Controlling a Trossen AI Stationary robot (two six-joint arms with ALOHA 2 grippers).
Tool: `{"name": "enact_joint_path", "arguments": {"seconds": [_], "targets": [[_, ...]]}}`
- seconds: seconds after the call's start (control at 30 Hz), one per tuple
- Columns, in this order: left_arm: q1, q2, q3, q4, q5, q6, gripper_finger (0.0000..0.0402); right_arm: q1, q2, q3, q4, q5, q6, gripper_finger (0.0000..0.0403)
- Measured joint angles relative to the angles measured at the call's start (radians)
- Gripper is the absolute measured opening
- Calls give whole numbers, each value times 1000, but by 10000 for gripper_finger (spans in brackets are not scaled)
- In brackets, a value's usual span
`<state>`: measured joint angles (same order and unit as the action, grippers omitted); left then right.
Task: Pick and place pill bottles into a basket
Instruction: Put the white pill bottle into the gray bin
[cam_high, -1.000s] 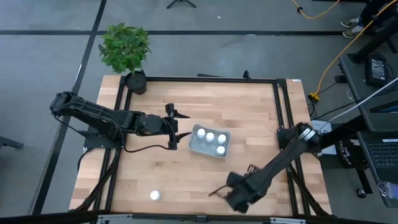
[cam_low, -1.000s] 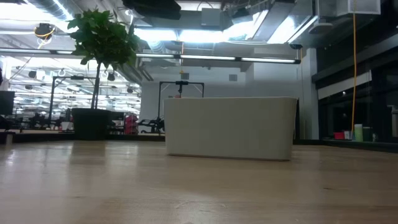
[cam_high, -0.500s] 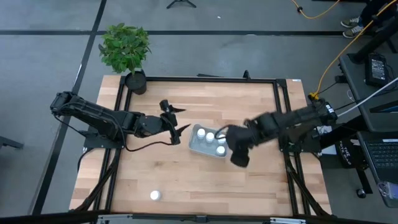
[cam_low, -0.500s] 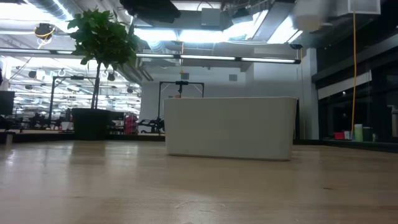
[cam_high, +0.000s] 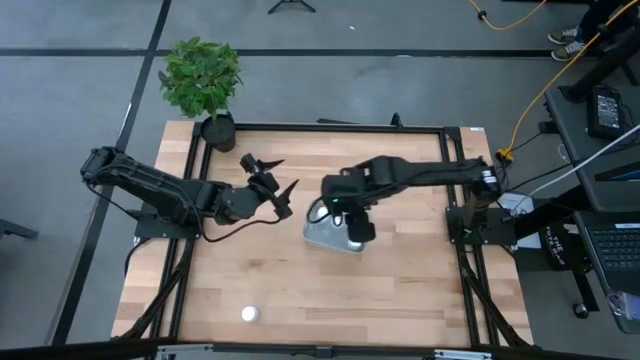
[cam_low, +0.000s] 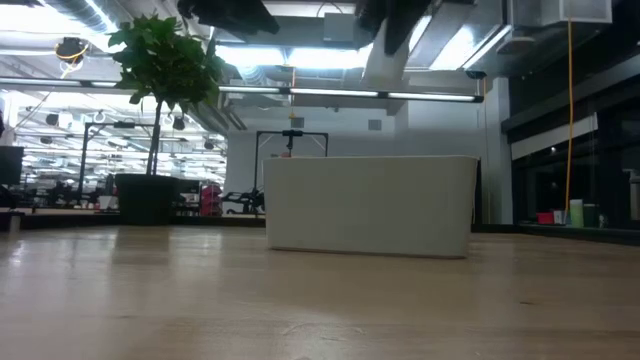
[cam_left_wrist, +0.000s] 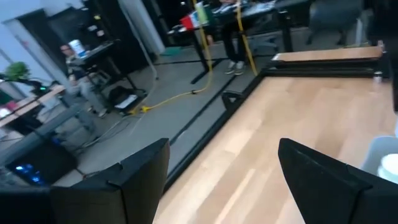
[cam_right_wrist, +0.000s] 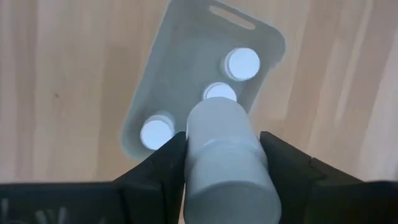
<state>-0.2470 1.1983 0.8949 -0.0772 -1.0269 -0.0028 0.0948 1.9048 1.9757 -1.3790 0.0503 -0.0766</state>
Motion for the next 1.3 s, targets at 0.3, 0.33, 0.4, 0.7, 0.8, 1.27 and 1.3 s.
{"name": "enact_joint_path", "arguments": {"seconds": [0.3, 0.33, 0.4, 0.7, 0.8, 1.27, 1.3], "targets": [[34, -75, 0, 1, -76, -10, 294, 22, 118, 24, -1, -5, -113, 169], [38, -82, 0, -2, -76, -10, 294, 21, 118, 25, 1, -4, -117, 169], [45, -95, 0, -2, -76, -10, 294, 20, 117, 17, 39, -3, -117, 169], [48, -108, 0, -2, -54, 16, 294, 35, 122, -20, 116, -34, -69, 169], [48, -108, 0, -5, -29, 16, 294, 41, 136, -18, 132, -37, -58, 169], [47, -107, 0, -35, 35, 24, 294, 47, 249, -19, 145, -55, -85, 169], [47, -107, 0, -35, 36, 24, 294, 47, 255, -19, 149, -54, -88, 169]]}}
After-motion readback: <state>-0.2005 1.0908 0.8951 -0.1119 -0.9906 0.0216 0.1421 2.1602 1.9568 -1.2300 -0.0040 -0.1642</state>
